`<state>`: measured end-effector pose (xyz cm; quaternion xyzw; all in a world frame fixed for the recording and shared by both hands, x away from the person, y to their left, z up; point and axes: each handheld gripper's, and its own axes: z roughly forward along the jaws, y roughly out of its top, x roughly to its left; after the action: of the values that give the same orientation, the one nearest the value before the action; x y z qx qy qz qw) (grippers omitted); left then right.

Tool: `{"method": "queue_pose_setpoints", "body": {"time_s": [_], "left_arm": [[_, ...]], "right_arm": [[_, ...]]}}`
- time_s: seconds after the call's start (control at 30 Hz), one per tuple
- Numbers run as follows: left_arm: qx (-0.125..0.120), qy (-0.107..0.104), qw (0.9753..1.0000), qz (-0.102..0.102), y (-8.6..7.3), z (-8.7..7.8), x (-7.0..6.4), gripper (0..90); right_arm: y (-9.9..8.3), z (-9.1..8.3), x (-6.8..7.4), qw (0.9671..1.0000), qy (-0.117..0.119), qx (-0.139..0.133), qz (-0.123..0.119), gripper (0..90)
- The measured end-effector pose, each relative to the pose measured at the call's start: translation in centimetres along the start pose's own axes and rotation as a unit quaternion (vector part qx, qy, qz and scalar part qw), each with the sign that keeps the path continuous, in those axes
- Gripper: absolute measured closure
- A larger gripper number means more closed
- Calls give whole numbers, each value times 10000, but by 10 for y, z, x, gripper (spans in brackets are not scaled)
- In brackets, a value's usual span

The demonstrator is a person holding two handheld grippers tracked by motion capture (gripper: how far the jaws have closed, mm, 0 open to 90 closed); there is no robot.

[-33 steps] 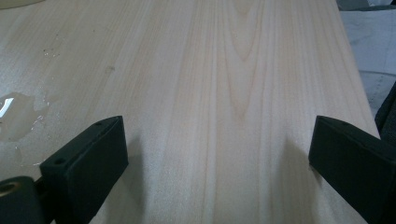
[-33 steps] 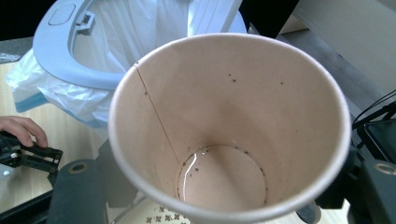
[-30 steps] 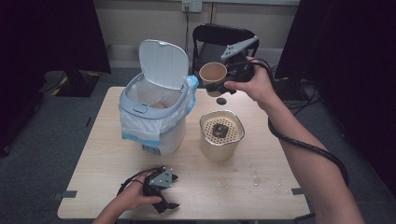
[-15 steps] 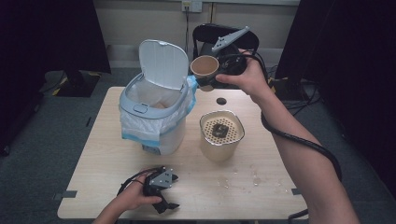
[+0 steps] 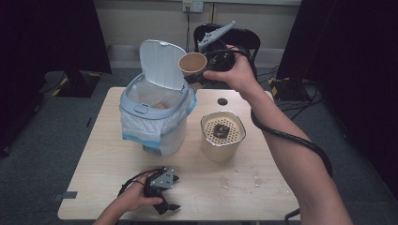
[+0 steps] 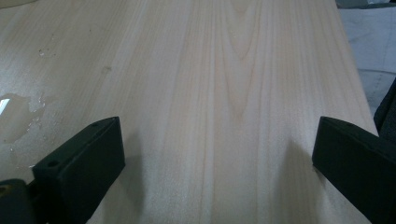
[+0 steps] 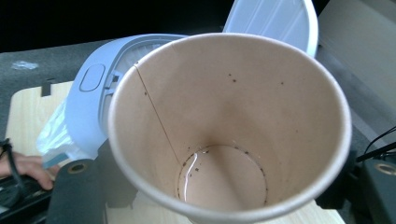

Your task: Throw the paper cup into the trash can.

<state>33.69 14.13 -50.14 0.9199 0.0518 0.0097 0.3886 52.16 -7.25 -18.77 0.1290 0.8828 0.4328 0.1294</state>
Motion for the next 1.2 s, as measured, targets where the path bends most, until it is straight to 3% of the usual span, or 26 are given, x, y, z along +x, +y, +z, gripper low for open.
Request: {"method": "queue_pose_setpoints", "body": {"time_s": [0.37, 0.67, 0.83, 1.03, 1.2], "left_arm": [[34, -3, 10000, 18, 0, 0, 0, 12], [78, -9, 10000, 49, 1, 0, 0, 2], [-22, -27, 10000, 44, 0, 1, 0, 0], [-22, -26, 10000, 45, 0, 1, 0, 0], [-23, -26, 10000, 44, 0, 1, 0, 0]], "right_arm": [[12, 28, 8, 9998, 159, 53, -49, 264], [15, 56, 8, 9996, 281, -20, 66, 253], [17, 71, 9, 9990, 391, -18, 198, 168], [16, 71, 11, 9990, 406, 42, 203, 153], [11, 61, 10, 9988, 401, 5, 280, 165]]}}
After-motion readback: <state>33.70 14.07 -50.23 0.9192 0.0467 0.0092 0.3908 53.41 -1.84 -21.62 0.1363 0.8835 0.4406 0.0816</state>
